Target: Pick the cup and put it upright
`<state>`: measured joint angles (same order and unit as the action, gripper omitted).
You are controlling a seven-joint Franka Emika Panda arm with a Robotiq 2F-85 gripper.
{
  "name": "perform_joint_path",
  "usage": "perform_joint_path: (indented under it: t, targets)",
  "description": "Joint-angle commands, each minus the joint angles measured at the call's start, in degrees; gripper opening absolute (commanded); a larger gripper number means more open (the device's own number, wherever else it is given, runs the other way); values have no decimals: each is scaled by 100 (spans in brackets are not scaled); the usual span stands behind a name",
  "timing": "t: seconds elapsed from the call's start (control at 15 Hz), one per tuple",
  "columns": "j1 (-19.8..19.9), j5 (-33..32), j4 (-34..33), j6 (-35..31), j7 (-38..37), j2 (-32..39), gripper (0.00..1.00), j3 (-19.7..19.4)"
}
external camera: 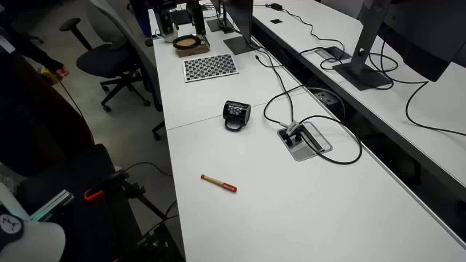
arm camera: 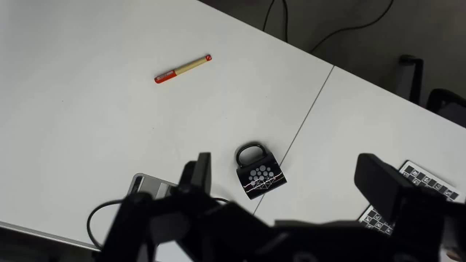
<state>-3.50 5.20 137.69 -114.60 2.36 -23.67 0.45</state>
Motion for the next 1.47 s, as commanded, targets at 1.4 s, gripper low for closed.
perform_joint_path:
  t: [1.4]
  targets:
    - [-334,-168,-327,-530,332,2072,100,596]
